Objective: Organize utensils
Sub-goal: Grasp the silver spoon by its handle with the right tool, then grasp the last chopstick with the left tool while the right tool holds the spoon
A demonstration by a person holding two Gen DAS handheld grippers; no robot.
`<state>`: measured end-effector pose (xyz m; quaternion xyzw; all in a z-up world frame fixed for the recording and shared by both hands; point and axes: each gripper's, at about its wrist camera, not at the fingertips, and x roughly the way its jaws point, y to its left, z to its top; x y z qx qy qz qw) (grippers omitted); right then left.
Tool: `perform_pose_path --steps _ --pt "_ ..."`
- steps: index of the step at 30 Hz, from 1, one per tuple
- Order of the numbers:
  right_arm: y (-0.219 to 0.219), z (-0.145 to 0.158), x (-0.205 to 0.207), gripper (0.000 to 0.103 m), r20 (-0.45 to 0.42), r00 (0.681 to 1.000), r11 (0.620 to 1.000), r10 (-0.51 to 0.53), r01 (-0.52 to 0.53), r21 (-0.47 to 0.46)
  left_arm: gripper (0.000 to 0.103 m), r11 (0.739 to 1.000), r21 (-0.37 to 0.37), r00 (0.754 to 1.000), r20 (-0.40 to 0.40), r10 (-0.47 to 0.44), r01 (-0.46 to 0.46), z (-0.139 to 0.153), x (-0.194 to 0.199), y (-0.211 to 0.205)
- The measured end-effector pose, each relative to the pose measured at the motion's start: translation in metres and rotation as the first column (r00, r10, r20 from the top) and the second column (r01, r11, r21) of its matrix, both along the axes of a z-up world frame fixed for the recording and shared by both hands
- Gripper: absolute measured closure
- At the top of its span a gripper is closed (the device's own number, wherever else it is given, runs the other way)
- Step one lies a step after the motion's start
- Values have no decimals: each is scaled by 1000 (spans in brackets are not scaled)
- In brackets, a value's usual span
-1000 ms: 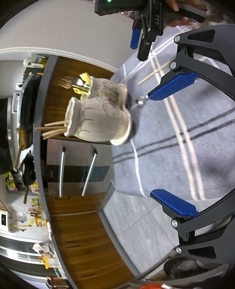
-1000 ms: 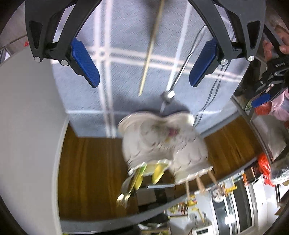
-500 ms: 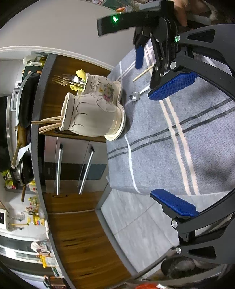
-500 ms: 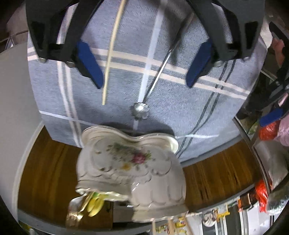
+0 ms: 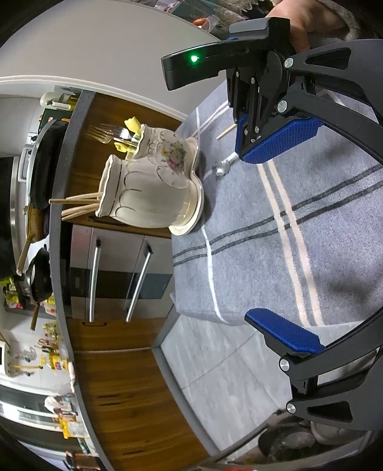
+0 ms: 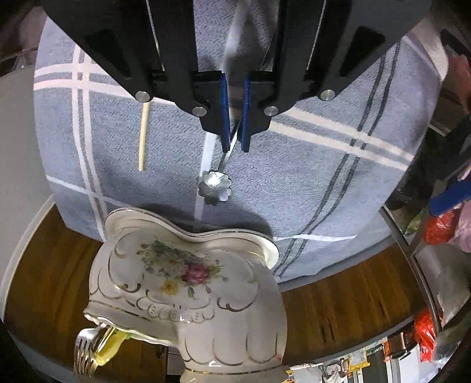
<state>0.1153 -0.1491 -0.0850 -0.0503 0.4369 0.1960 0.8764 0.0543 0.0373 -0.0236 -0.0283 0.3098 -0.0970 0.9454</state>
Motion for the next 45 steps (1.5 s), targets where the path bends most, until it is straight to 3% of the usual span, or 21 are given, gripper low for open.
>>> perform_pose_path --steps 11,19,28,36,39,41,45 --pt "-50 37 -29 100 58 998 985 -16 5 172 5 999 16 999 -15 -32 33 1 1 -19" --pt "-104 68 -37 100 97 992 967 -77 51 248 5 996 19 994 -66 -89 91 0 13 -61" --pt "-154 60 -35 100 105 980 956 -171 139 258 9 982 31 969 -171 -177 185 -15 32 -137" --pt "-177 53 -36 100 108 975 948 -196 160 275 34 973 82 949 -253 -187 213 -31 47 -183" --pt "-181 52 -36 100 113 974 946 -197 158 281 46 970 121 948 -268 -173 211 -38 51 -194" --pt "-182 52 -36 100 119 973 947 -197 158 280 60 969 139 946 -283 -157 203 -43 54 -198" --pt "-183 52 -38 100 123 974 947 -192 151 283 68 963 184 948 -285 -139 196 -47 60 -205"
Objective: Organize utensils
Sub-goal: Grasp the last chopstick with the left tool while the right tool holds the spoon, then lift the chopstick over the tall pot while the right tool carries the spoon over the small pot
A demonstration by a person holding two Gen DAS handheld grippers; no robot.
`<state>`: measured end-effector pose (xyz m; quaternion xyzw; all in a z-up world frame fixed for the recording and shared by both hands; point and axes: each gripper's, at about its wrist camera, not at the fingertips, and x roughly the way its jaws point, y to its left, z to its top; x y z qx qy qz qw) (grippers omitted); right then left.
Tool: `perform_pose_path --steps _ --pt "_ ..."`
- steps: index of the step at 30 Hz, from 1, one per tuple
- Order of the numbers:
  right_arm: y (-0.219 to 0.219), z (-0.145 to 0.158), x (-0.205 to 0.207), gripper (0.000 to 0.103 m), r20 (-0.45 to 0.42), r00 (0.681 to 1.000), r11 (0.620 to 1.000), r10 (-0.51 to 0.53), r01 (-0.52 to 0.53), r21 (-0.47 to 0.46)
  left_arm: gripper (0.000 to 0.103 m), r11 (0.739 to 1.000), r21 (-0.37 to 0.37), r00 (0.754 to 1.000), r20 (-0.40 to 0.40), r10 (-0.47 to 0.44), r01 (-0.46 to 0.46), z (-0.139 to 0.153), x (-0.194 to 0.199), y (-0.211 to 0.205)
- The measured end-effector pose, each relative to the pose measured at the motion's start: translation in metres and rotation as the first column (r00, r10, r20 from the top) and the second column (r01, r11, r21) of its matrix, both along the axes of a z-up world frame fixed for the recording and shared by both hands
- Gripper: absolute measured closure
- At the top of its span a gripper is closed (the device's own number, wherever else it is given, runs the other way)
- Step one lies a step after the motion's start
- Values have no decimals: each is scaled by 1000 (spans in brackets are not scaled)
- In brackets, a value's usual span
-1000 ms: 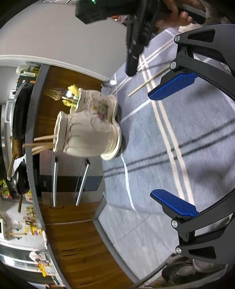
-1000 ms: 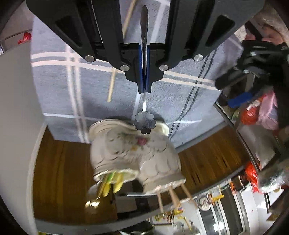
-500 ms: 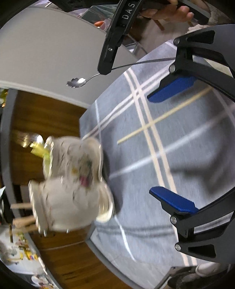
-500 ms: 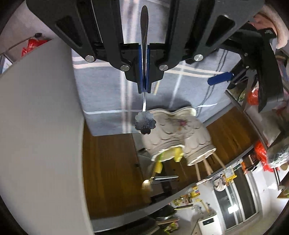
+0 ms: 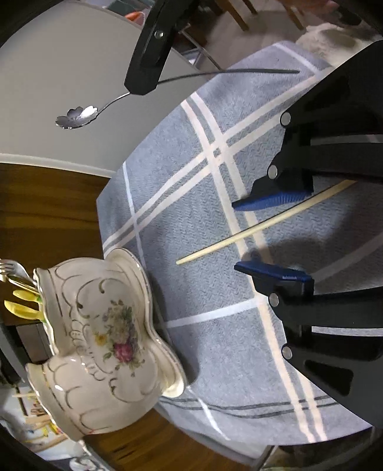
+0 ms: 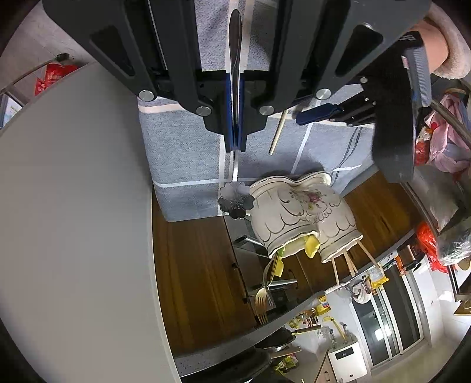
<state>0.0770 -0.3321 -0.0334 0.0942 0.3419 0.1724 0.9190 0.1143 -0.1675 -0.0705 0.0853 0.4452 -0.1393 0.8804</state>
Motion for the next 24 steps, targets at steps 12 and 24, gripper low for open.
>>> perform_pose_path --steps 12,24 --pt "4 9 -9 100 60 998 1000 8 -10 29 98 998 -62 999 25 -27 29 5 5 25" --pt "26 27 -1 100 141 990 1000 18 -20 12 98 982 -178 972 235 -21 64 74 -41 104"
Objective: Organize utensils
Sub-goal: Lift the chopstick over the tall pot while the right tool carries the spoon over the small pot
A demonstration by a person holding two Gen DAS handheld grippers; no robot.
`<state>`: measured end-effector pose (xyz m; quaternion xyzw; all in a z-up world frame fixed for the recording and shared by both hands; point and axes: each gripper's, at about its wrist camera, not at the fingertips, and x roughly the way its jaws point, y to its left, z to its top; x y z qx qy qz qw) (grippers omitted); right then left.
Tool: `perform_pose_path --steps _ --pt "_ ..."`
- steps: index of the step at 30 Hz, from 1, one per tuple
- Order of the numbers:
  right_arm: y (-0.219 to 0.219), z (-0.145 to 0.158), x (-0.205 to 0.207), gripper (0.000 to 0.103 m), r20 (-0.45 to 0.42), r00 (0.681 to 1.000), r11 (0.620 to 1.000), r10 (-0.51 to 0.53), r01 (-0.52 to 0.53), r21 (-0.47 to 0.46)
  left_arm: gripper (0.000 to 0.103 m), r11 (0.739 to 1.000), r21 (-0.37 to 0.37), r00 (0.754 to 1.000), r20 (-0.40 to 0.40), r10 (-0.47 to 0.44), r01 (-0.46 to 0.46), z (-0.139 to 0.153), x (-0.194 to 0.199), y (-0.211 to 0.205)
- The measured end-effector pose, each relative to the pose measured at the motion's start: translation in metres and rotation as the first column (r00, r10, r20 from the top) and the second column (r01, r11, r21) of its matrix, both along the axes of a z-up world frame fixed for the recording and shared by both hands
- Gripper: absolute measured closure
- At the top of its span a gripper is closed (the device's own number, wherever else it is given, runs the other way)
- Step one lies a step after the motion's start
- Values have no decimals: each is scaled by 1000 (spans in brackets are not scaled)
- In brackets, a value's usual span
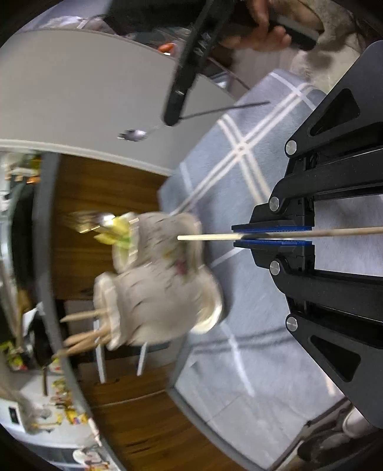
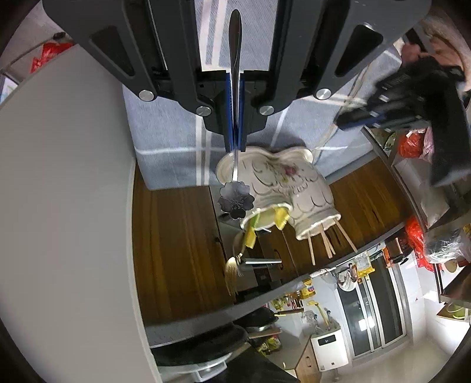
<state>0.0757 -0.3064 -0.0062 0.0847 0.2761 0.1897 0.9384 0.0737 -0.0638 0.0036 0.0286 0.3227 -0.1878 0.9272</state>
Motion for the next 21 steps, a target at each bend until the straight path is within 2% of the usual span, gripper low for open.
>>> perform_pose_path --steps 5,8,11,14,21 --pt "12 23 13 100 77 997 1000 3 -2 -9 98 998 -66 988 148 30 -21 40 4 22" --pt "13 45 24 100 171 985 1000 -13 9 24 98 992 -120 967 250 52 -23 70 24 27" --pt "15 63 39 100 241 970 997 -39 24 67 98 985 -163 932 348 104 -49 94 43 31" --pt "19 73 58 100 293 955 995 -51 25 93 98 979 -195 913 384 134 -62 106 66 29" --pt "33 72 97 100 327 943 992 -66 25 127 98 968 -223 880 430 200 -111 113 109 21"
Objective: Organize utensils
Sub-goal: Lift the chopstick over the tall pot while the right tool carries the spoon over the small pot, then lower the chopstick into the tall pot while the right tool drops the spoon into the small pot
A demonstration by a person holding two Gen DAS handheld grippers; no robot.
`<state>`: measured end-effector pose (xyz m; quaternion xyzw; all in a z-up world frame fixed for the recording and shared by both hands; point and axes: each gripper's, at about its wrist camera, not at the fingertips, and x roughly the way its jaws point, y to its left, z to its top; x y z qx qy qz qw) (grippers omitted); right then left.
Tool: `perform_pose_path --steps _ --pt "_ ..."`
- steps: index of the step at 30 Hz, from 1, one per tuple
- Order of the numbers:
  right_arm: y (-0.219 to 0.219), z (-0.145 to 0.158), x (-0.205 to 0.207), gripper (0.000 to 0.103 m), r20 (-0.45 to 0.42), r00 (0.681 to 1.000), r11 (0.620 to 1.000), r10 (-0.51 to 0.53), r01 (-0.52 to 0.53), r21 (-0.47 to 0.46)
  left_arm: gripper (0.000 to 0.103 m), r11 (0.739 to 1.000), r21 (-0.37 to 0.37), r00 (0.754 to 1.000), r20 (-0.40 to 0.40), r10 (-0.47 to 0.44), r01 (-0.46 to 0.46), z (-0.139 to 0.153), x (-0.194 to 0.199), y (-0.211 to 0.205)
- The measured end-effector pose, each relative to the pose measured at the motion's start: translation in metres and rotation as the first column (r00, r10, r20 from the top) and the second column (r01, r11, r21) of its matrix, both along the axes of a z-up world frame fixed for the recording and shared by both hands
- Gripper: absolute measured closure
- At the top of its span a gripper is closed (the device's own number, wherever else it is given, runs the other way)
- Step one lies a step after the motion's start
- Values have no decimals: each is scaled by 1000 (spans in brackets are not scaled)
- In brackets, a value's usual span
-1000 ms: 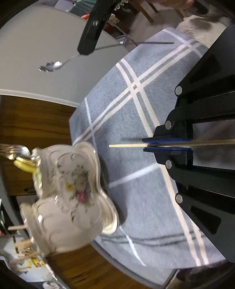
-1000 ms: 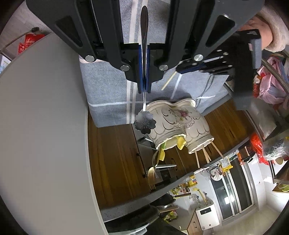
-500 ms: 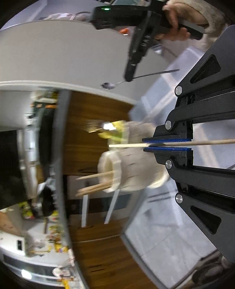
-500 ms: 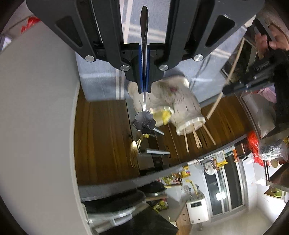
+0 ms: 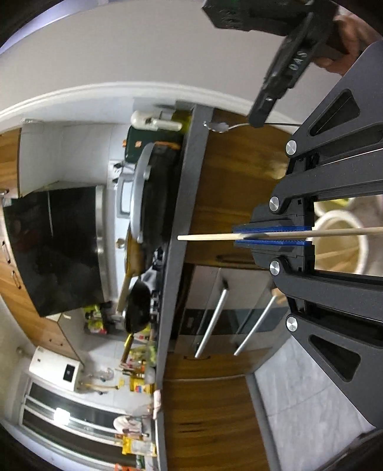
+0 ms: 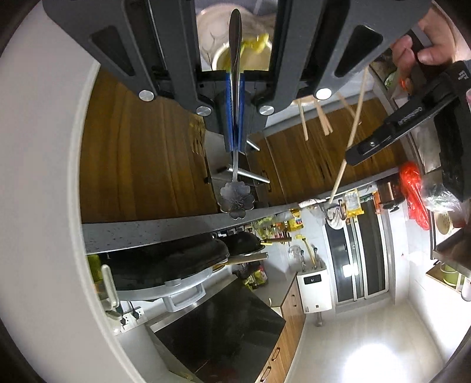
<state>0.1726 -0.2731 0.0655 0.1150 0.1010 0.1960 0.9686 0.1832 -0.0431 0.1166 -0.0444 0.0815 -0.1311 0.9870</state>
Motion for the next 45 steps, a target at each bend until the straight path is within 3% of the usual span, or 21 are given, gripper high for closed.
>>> perform_pose_path --steps 12,18,26,34,45 --pt "14 -17 28 100 39 999 999 -36 35 26 98 993 38 989 95 110 -114 -7 37 -9" --pt "20 -31 30 100 30 999 999 -36 36 -1 98 990 104 990 113 79 -91 -21 35 -19" --pt "16 -41 14 100 13 1000 999 -16 16 -44 98 996 93 998 64 11 -17 -34 7 -6" --pt "14 -54 -6 100 -24 1000 997 -5 3 -80 98 996 84 1000 -7 1 -1 -53 -30 12" --pt "18 -63 0 100 -114 994 996 1 -11 -88 98 994 106 992 -125 21 -8 -72 -28 17"
